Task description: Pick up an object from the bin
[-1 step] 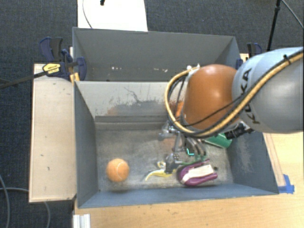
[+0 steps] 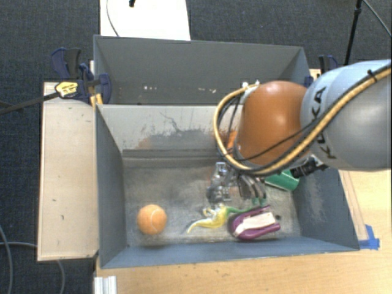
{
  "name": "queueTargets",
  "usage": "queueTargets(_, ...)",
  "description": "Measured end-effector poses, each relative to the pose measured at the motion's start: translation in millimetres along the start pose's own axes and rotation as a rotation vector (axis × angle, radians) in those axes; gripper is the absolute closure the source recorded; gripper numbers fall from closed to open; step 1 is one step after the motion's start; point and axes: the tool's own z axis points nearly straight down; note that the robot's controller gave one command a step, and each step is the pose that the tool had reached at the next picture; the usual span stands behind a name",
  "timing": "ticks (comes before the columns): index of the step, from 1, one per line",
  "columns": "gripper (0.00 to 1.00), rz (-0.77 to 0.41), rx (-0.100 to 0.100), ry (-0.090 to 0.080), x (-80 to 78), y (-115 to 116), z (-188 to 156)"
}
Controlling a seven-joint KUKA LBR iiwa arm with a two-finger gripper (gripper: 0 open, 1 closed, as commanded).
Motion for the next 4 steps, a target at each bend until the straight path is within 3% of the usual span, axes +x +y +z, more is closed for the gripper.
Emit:
queueTargets(1,1.00,0.001,0.000,0.000,0.0,0,0)
queueTargets(2,1.00,-0.104,-0.002,-0.001,-1.7,-23,7)
queueTargets(3,1.00,-0.119,0.002,0.003,5.6,-54,0)
queueTargets(4,1.00,-0.026,0.000,-0.001,-7.0,-69,24)
